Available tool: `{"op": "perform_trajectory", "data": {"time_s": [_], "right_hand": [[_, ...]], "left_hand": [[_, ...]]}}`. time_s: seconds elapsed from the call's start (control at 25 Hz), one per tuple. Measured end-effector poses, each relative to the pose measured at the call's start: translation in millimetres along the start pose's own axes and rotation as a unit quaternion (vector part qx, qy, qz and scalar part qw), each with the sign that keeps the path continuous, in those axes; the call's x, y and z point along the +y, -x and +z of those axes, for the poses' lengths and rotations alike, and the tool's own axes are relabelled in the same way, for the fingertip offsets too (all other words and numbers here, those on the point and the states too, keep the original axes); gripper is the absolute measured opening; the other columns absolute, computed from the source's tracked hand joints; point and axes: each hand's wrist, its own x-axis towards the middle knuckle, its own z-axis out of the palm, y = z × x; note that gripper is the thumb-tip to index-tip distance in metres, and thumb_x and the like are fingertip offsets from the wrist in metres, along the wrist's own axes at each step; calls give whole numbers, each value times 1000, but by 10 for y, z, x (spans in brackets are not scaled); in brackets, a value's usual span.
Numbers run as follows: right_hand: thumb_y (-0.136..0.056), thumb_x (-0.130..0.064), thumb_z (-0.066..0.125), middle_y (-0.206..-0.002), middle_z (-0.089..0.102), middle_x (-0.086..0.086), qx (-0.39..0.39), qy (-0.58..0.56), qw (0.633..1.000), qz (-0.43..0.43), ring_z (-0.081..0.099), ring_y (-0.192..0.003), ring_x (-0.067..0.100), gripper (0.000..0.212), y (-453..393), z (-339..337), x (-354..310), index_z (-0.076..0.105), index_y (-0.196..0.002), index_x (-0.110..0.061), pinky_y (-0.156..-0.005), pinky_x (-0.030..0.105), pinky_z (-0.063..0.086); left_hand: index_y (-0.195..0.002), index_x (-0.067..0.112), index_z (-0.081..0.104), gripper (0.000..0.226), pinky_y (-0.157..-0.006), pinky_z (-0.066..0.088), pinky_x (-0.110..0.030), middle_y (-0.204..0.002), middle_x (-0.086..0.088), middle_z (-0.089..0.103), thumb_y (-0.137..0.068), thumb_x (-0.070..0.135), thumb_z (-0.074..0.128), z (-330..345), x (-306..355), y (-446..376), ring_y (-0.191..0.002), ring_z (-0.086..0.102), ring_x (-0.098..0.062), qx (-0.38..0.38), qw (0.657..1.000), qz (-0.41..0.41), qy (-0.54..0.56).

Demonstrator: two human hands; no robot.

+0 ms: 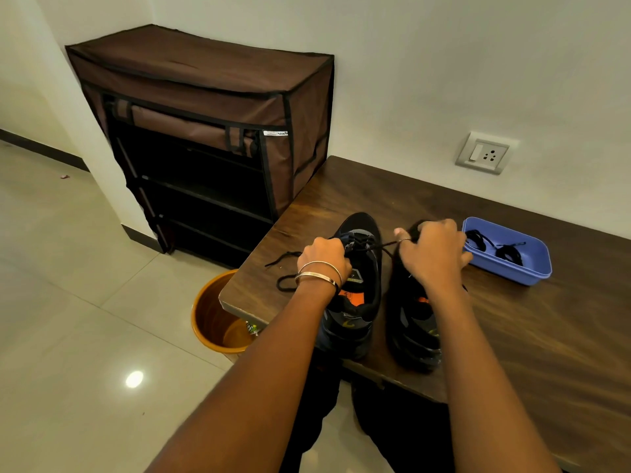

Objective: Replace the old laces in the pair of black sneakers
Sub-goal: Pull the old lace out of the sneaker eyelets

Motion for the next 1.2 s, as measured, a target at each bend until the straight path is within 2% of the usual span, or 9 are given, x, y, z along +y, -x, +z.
{"op": "perform_trajectory", "data": {"time_s": [0.12, 0.36, 0.56, 0.68, 0.8, 0.88, 0.96, 1.0, 1.2], "right_hand": [[-92, -40, 64, -142, 39, 6, -48, 80, 987, -130, 28, -133, 31, 45, 57, 184, -162, 56, -132, -22, -107, 54, 26], [-90, -18, 61, -128, 52, 2, -64, 177, 963, -191, 34, -126, 28, 18, 96, 586, -276, 69, -105, -18, -103, 56, 30], [-92, -9, 53, -94, 66, 0, -74, -201, 976, -29, 55, -104, 21, 23, 14, 313, -234, 72, -80, -9, -102, 47, 37], [-91, 7, 38, -80, 66, 11, -73, -624, 777, 34, 65, -80, 26, 32, 37, 31, -199, 58, -72, -10, -90, 44, 54], [-103, -7, 38, -63, 55, 6, -67, -784, 612, 81, 50, -52, 17, 24, 22, -116, -128, 52, -84, -13, -63, 37, 49], [-103, -17, 48, -63, 56, 4, -43, -676, 732, 78, 48, -52, 14, 7, -2, -70, -95, 53, -98, -16, -59, 34, 49], [-97, -27, 61, -87, 68, 3, -8, -339, 941, -15, 61, -82, 17, 20, -26, 62, -49, 53, -115, -23, -82, 43, 52], [-94, -31, 65, -104, 67, 0, -3, -172, 982, -79, 57, -103, 21, 25, -47, 155, -36, 58, -117, -25, -94, 45, 45], [-92, -26, 63, -119, 59, 2, -77, 177, 958, -213, 44, -121, 28, 18, -24, 546, -226, 71, -107, -20, -102, 53, 35]], "left_hand": [[-116, 13, 64, 39, -80, 53, -39, -112, -14, 62, -88, 39, 59, 16, -50, -25, -102, 61, -36, -5, 999, -14, 33], [-114, 12, 64, 40, -80, 52, -38, -112, -16, 63, -87, 41, 59, 9, -71, -54, -101, 62, -36, -10, 999, -12, 40], [-116, 10, 60, 34, -80, 51, -40, -113, -15, 60, -92, 33, 54, 13, -37, -20, -102, 60, -37, -3, 1000, 7, 0], [-117, 10, 60, 33, -79, 51, -40, -114, -15, 60, -93, 32, 54, 5, -26, -14, -103, 60, -37, 2, 1000, 8, -8], [-117, 10, 60, 33, -79, 50, -40, -115, -15, 60, -93, 31, 54, 5, -22, -4, -104, 60, -37, 0, 1000, 6, -2], [-117, 10, 60, 33, -80, 50, -40, -115, -15, 60, -93, 32, 54, -3, -24, -6, -104, 60, -37, -1, 1000, 5, 2], [-116, 10, 60, 35, -80, 51, -40, -114, -15, 61, -91, 33, 56, -10, -31, -22, -104, 60, -37, -6, 1000, 1, 11], [-116, 10, 61, 35, -80, 51, -40, -113, -15, 61, -90, 34, 57, -11, -35, -30, -103, 60, -37, -9, 1000, 0, 15], [-116, 10, 61, 39, -81, 50, -39, -115, -16, 60, -87, 37, 61, -7, -50, -58, -105, 59, -38, -18, 1000, 0, 20]]}}
